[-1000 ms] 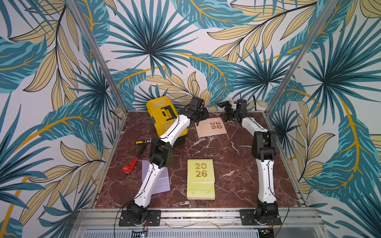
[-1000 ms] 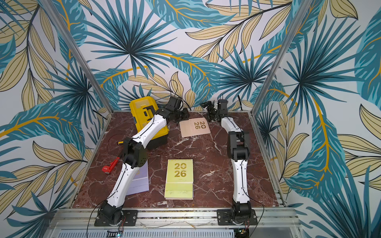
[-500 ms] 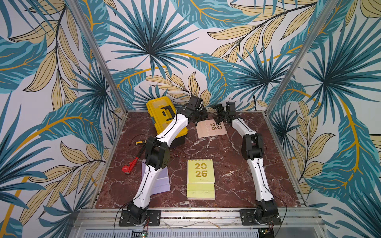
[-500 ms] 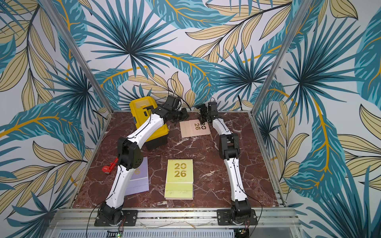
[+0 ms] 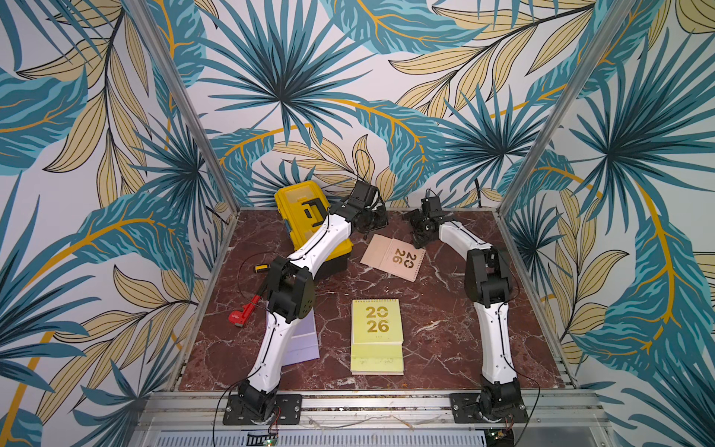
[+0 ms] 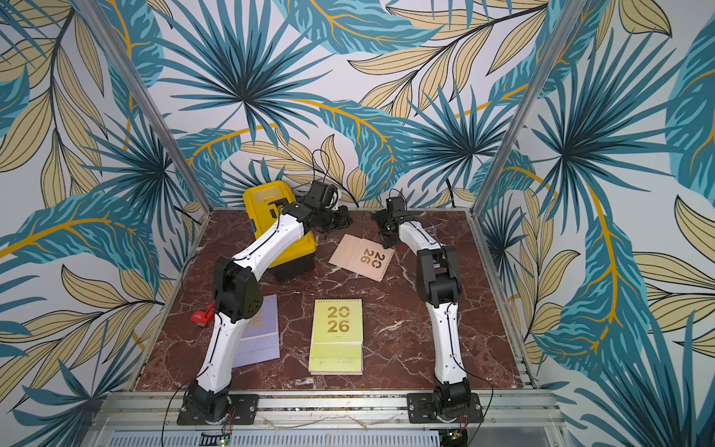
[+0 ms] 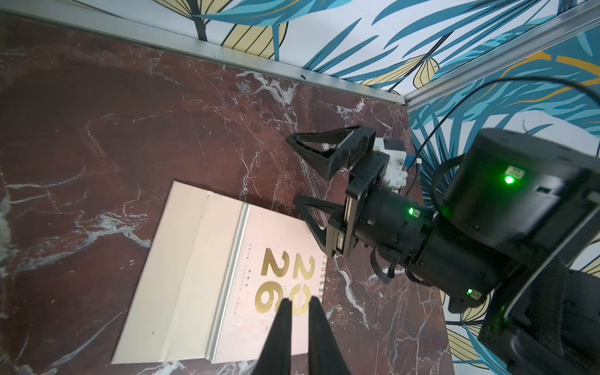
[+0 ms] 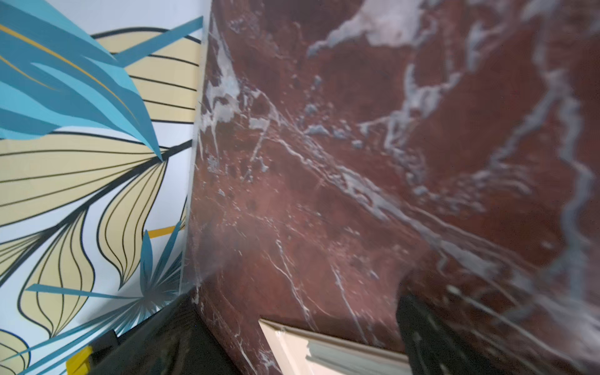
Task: Stack the calendars
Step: Move the calendar to the center of the board.
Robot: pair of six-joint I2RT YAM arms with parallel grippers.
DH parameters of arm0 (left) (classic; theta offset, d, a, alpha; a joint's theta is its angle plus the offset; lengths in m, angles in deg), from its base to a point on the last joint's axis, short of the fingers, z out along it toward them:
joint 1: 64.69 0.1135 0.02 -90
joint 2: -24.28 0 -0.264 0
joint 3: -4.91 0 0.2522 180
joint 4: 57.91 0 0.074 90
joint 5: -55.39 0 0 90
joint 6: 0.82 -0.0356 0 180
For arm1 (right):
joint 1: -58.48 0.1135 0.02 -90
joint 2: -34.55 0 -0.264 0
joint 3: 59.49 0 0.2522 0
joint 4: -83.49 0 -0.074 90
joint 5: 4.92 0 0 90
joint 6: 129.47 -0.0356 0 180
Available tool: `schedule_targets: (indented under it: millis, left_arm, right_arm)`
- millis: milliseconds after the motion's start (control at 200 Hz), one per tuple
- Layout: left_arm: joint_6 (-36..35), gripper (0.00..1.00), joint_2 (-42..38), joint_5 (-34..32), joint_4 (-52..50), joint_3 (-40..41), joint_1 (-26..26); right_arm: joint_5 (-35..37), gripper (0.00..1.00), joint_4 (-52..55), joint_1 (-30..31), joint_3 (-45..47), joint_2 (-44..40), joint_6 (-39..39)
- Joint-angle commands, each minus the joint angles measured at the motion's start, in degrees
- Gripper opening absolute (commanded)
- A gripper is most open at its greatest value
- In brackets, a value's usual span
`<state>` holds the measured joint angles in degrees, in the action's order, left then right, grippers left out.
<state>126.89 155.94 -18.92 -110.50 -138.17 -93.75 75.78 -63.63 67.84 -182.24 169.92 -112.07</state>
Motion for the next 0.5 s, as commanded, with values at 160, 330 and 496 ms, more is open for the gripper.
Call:
schedule_targets:
  millis: [160, 330, 496]
  left_arm:
    - [-0.89, 0.13, -4.74, 0.13, 0.07, 8.32, -0.69]
    - [-1.15, 0.14, -7.71, -0.73, 0.09, 13.84, -1.78]
    - [-1.07, 0.14, -8.32, -1.99, 0.00, 15.19, -2.03]
  right_arm:
    - [1.33, 0.99, -3.68, -0.21, 17.89, -9.60, 3.56]
    - [1.46, 0.99, 1.30, 0.67, 21.53, -19.21, 7.27]
    - [0.65, 0.99, -1.45, 2.59, 30.50, -26.88, 5.30]
